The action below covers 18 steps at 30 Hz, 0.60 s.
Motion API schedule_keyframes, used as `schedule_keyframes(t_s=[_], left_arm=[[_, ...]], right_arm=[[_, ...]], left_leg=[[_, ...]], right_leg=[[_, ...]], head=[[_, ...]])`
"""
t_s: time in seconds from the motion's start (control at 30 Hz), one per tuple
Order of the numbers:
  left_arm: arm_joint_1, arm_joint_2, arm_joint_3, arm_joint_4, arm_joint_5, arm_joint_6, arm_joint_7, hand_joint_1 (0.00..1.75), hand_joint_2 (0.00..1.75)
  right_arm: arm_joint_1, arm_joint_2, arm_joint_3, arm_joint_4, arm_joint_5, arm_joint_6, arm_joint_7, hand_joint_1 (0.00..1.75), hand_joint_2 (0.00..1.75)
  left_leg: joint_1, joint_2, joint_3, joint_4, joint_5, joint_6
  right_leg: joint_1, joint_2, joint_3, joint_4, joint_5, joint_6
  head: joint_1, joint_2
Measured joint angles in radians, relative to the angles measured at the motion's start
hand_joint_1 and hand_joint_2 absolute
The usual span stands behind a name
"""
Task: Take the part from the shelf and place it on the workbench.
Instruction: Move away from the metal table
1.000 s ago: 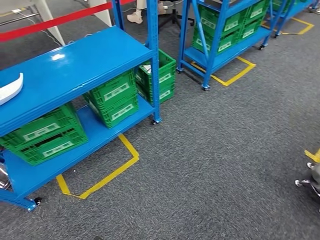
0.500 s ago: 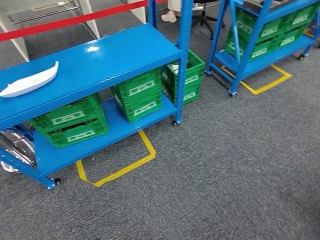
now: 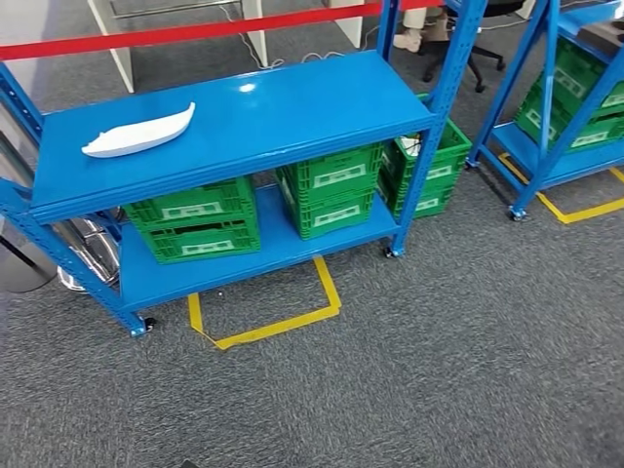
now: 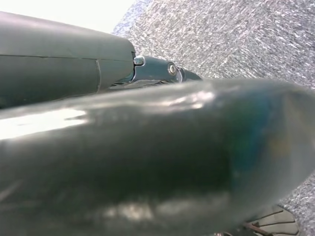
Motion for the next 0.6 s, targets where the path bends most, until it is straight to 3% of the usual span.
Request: schedule_keyframes(t_s=[0.1,0.17,0.23,0.3,0.33,0.37,0.43,0.5,0.6], left_arm=[[0.003,0.0,0.0,0.0,-0.001,0.005,0.0,0.0,0.0],[0.003,0.001,0.0,0.0,-0.003,0.008,0.0,0.0,0.0],[0.001,0.002,0.0,0.0,-0.004,0.009,0.0,0.0,0.0],[-0.001,0.001,0.0,0.0,-0.006,0.01,0.0,0.0,0.0],[0.0,0.001,0.0,0.0,-0.007,0.01,0.0,0.0,0.0],[0.001,0.001,0.0,0.0,-0.008,0.011,0.0,0.0,0.0],[0.002,0.001,0.0,0.0,-0.01,0.011,0.0,0.0,0.0],[0.001,0.001,0.0,0.0,-0.011,0.013,0.0,0.0,0.0],[-0.001,0.002,0.0,0.0,-0.012,0.014,0.0,0.0,0.0]], right_arm=[[-0.003,0.0,-0.002,0.0,-0.005,-0.001,0.003,0.0,0.0],[-0.003,0.0,-0.004,0.0,-0.007,0.005,0.005,0.0,0.0],[-0.002,0.0,-0.005,0.0,-0.009,0.01,0.005,0.0,0.0],[0.0,0.0,-0.006,0.001,-0.012,0.014,0.006,0.0,0.0],[0.001,0.0,-0.007,0.001,-0.013,0.016,0.006,0.0,0.0],[0.001,0.0,-0.009,0.001,-0.013,0.016,0.006,0.0,0.0],[0.001,0.0,-0.011,0.001,-0.014,0.017,0.006,0.0,0.0],[0.0,0.0,-0.013,0.001,-0.015,0.018,0.006,0.0,0.0],[-0.002,0.0,-0.015,0.001,-0.017,0.02,0.006,0.0,0.0]], left_leg=[[-0.001,-0.004,-0.008,0.005,-0.001,-0.014],[0.0,0.013,-0.014,0.023,-0.015,-0.024],[0.001,0.041,-0.051,0.109,-0.065,-0.034],[0.003,0.051,-0.113,0.241,-0.122,-0.04],[0.005,0.053,-0.132,0.281,-0.129,-0.041],[0.005,0.053,-0.134,0.285,-0.117,-0.04],[0.005,0.055,-0.085,0.181,-0.046,-0.034],[0.001,0.06,-0.027,0.056,0.0,-0.023],[-0.005,0.062,-0.007,0.005,-0.004,-0.013]], right_leg=[[0.002,0.009,0.013,-0.026,-0.002,-0.017],[0.0,0.005,0.015,-0.029,0.001,-0.03],[-0.002,-0.004,0.017,-0.032,0.0,-0.04],[-0.001,-0.014,0.018,-0.031,-0.003,-0.045],[0.0,-0.018,0.019,-0.031,-0.004,-0.046],[0.0,-0.02,0.021,-0.031,-0.006,-0.046],[0.0,-0.022,0.029,-0.031,-0.009,-0.044],[0.003,-0.023,0.033,-0.031,-0.014,-0.038],[0.005,-0.027,0.033,-0.034,-0.016,-0.022]], head=[[-0.004,0.0],[-0.008,0.0],[-0.013,0.0],[-0.017,0.0],[-0.016,0.0],[-0.017,0.0],[-0.017,0.0],[-0.016,0.0],[-0.015,0.0]])
